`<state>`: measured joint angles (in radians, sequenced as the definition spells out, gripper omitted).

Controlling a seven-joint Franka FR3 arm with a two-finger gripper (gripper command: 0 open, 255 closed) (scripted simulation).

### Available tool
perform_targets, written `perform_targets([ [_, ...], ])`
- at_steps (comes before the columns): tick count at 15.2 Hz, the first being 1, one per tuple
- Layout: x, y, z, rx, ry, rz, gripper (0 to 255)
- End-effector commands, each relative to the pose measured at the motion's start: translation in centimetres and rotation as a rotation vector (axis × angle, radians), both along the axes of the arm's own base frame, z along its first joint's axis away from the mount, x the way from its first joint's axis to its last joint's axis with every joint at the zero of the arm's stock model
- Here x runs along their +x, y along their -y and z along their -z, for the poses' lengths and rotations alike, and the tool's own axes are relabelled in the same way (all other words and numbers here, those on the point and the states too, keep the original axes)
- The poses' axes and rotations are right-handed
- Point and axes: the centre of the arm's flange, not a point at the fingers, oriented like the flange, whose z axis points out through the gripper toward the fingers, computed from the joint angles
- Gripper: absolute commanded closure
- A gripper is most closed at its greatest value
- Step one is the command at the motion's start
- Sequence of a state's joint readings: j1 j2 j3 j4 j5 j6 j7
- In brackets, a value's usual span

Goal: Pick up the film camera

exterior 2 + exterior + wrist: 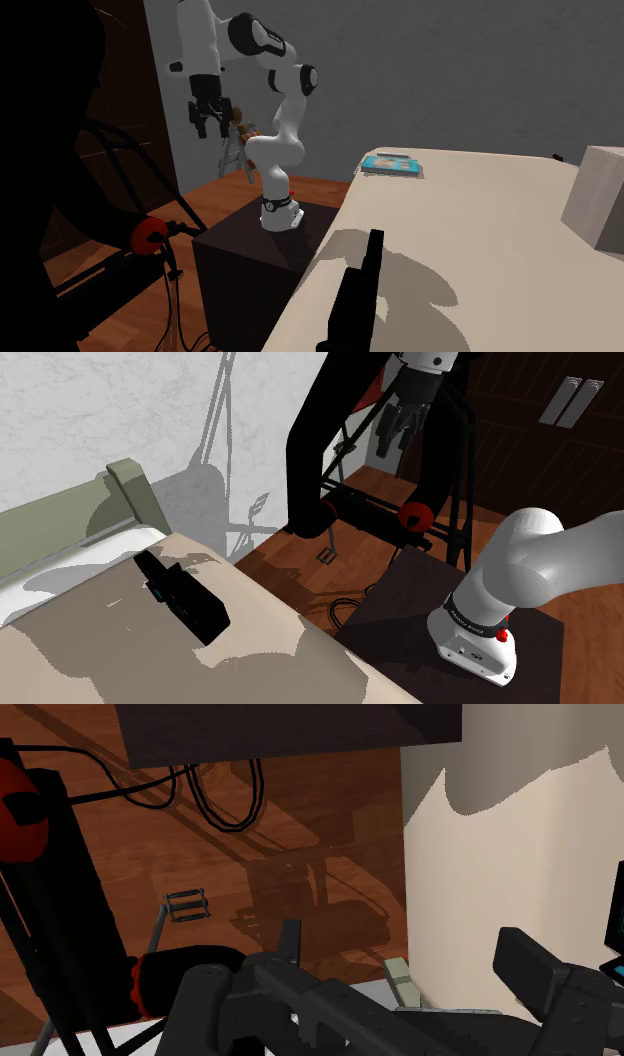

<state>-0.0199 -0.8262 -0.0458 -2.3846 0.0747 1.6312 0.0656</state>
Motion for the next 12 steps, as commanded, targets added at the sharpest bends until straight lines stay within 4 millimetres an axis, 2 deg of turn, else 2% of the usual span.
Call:
perform_targets([
  [1, 0.0, 0.0, 0.0, 0.000, 0.000, 0.000, 0],
  [12, 4.0, -14.0, 2.9, -0.025, -0.011, -0.063, 0],
])
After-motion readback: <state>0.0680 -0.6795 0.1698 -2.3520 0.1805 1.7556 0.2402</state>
